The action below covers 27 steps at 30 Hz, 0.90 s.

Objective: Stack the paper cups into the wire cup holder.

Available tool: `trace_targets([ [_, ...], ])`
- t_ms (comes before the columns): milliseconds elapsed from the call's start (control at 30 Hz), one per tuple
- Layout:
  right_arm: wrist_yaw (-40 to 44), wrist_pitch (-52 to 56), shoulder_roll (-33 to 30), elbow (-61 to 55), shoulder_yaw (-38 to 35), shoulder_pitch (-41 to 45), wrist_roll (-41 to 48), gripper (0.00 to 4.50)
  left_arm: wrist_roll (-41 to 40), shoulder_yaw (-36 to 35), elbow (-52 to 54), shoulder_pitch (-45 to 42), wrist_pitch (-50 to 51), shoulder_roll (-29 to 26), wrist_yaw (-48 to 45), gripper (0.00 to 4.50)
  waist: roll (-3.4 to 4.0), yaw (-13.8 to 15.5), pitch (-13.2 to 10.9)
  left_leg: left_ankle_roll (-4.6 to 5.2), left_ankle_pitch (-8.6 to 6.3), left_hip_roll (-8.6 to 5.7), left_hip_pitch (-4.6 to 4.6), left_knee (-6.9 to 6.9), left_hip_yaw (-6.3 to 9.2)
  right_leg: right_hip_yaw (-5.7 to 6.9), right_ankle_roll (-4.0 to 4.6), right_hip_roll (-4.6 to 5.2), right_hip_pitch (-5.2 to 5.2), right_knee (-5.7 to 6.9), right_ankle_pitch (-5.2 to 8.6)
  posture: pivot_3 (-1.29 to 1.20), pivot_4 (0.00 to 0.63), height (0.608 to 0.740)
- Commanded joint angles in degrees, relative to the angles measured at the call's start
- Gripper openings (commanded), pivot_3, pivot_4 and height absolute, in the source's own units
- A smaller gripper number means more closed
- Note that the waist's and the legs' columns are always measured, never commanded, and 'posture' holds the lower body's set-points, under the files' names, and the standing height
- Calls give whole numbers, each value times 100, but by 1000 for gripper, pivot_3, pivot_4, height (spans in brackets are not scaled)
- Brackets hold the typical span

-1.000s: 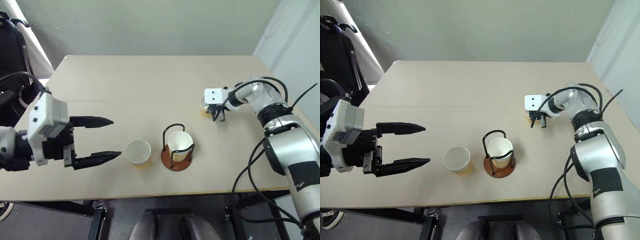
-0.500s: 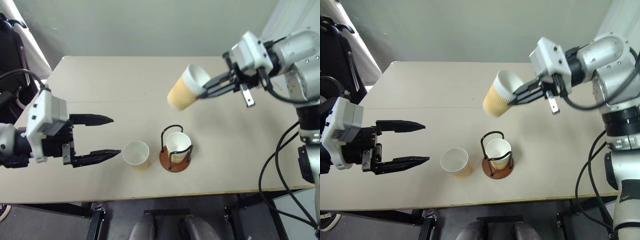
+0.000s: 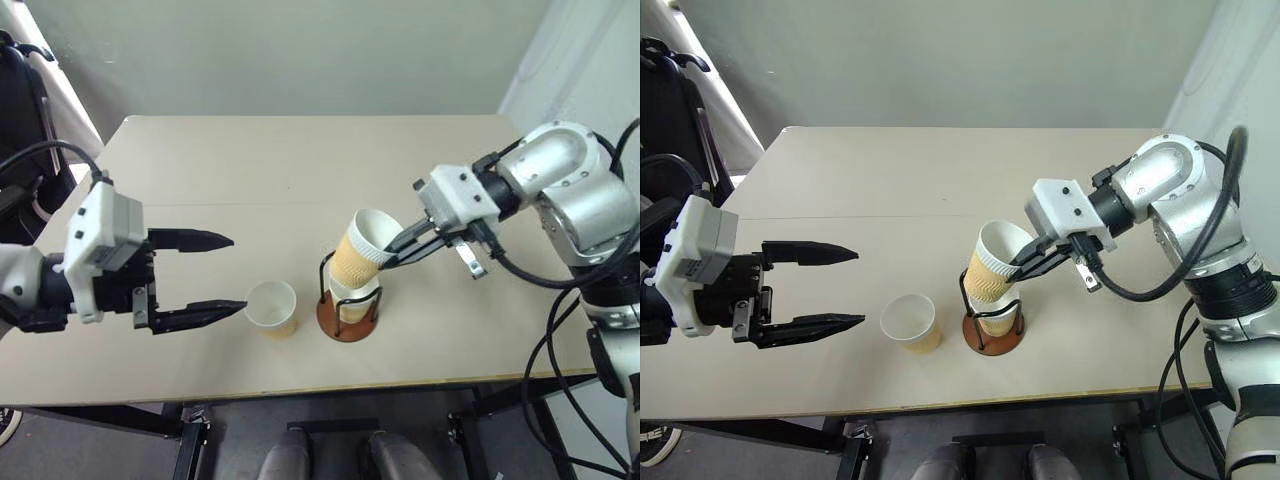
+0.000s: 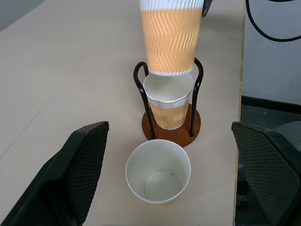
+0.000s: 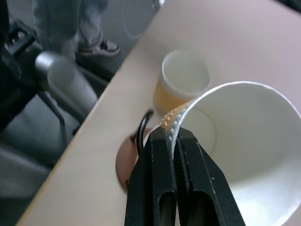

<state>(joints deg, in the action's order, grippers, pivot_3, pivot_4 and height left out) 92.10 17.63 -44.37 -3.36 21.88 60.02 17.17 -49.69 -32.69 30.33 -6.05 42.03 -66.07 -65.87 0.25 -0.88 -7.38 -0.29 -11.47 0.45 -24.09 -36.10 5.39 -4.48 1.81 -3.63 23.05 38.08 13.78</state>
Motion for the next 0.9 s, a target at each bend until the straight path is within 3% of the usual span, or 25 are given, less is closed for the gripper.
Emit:
trace_targets([
  [33,13,-228,-3,70,92,22,-258,50,-36,-236,145,24,-6,-41,39,4500,1,0,-1,0,-1,1,0,0,0,0,0,-1,2,0,0,0,150,740],
  [167,40,-298,-57,98,184,17,-214,50,-12,-277,152,67,7,-57,41,4500,1,0,0,-1,-5,2,-2,1,0,0,0,-3,1,-1,0,0,150,740],
  [233,40,-390,-87,162,249,-1,-247,420,21,-268,130,72,2,-73,44,4500,1,1,0,-1,-5,2,-2,1,0,0,0,-3,0,-2,0,0,150,740],
  [600,-71,-220,-17,262,-117,-62,-330,4163,130,-146,33,64,-119,-231,-248,4500,1,1,0,-1,-6,4,-1,-1,0,0,1,-4,0,-2,0,0,150,740],
  [633,-135,99,-70,269,-423,-87,-22,4483,166,-96,11,54,-165,-326,-397,4500,0,2,0,-1,-6,4,-2,-1,0,0,1,-4,0,-2,1,0,150,740],
  [800,-43,2052,-795,562,-2921,-792,2435,4483,584,475,-205,-3,-637,-846,-1229,4500,-8,136,3,-3,-5,0,-19,-3,-2,-6,2,-3,5,-14,6,0,150,740],
  [900,-488,2860,-1201,342,-4197,-1310,3319,4483,1260,1232,-508,-80,-1255,-1133,-1599,4500,-24,198,13,-8,-28,-2,-6,-10,2,-9,30,-2,-16,-18,40,0,150,740],
])
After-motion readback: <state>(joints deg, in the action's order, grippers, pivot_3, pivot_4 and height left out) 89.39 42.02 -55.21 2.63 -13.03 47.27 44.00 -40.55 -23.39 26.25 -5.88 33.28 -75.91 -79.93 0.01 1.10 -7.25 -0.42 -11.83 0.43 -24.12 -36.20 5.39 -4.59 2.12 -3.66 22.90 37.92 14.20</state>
